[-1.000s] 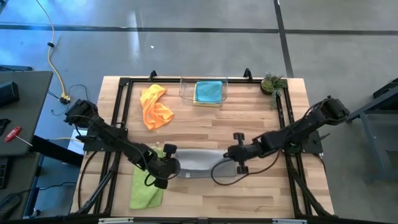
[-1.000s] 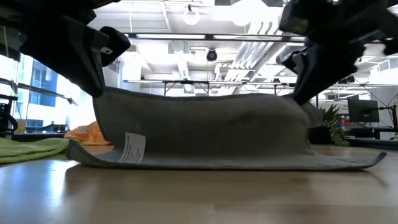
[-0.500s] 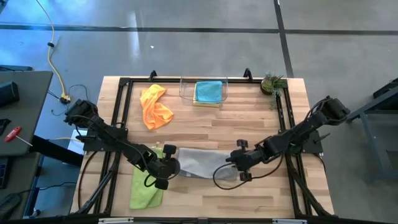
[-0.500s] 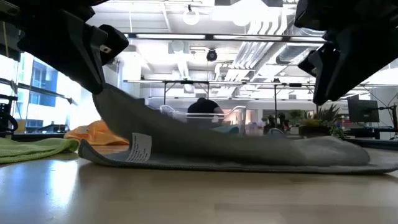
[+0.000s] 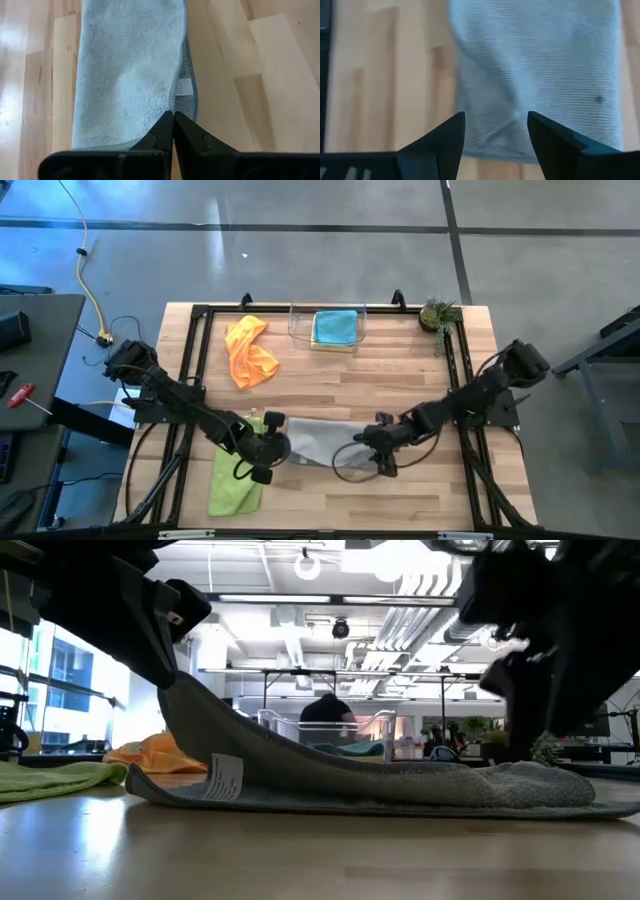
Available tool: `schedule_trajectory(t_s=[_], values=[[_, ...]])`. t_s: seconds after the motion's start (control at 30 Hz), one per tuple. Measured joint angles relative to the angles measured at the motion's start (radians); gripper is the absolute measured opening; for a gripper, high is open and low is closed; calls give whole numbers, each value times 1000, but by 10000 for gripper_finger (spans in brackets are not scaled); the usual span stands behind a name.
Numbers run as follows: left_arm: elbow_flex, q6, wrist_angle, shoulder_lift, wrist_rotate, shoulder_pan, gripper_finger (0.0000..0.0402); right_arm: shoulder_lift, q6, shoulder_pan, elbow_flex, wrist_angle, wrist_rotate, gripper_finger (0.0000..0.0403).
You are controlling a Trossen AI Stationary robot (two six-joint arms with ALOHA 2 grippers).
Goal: Fold microfiber towels
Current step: Fold the gray towel on the table
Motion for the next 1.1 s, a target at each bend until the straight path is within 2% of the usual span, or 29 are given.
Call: schedule_trajectory(t_s=[0.17,0.33,0.47,0.77,0.93,1.1], values=[[0,11,0,0,0,10,0,33,20,-43,0,5,2,208],[0,10,-5,0,1,19,0,63,-13,-58,0,43,-82,191],[0,9,-6,1,1,19,0,85,-25,-57,0,39,-87,145],[0,8,-8,1,0,20,0,76,-59,-58,0,38,-77,12],[0,-19,-37,-4,-18,41,0,26,-58,-58,0,0,-53,12],[0,-22,-65,-25,-46,85,0,-97,-52,-58,0,-104,46,4]])
